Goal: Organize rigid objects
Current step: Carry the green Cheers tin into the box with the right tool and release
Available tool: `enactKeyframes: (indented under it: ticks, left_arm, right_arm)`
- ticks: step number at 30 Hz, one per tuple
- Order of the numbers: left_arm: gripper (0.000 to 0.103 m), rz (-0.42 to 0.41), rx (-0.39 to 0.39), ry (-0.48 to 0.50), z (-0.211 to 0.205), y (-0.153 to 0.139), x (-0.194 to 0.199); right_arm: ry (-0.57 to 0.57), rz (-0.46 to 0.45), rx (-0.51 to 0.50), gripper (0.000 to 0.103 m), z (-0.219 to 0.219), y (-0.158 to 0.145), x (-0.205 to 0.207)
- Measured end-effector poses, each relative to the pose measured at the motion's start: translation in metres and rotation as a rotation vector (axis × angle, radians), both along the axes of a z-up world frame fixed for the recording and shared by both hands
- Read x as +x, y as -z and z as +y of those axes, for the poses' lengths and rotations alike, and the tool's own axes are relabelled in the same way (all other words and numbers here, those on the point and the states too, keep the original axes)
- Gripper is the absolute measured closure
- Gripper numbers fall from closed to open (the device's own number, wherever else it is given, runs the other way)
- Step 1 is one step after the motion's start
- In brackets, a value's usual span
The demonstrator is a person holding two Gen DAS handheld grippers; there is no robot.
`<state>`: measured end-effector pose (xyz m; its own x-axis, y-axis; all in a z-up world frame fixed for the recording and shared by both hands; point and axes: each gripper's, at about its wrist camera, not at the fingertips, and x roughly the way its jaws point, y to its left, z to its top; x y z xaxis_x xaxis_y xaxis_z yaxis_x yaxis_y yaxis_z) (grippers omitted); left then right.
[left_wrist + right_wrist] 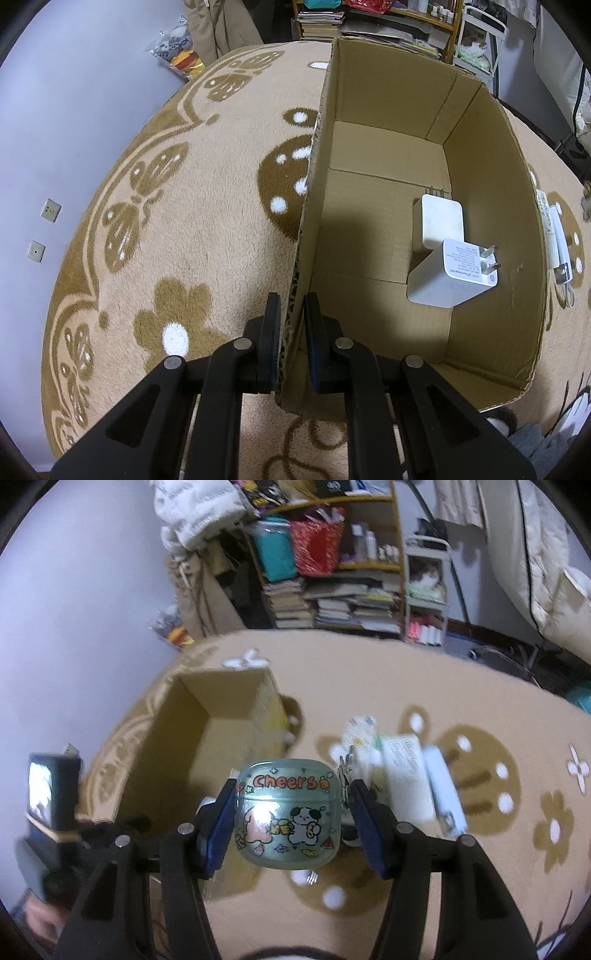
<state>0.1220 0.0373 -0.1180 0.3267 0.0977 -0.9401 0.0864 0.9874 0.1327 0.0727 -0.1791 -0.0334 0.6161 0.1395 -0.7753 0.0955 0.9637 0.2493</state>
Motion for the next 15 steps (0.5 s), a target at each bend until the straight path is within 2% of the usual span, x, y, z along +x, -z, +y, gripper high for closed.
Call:
enactKeyframes:
  ticks: [7, 15]
  left_arm:
    - [0.091, 0.004, -0.015, -0.005, 0.002, 0.001, 0.001]
    - [0.091, 0.004, -0.020, -0.005, 0.001, 0.002, 0.001]
  right_arm:
    - [-0.078, -0.046, 0.001, 0.039, 0.037, -0.021, 0.036]
    - [-0.129, -0.017, 0.011, 0.039, 0.068, -0.006, 0.053]
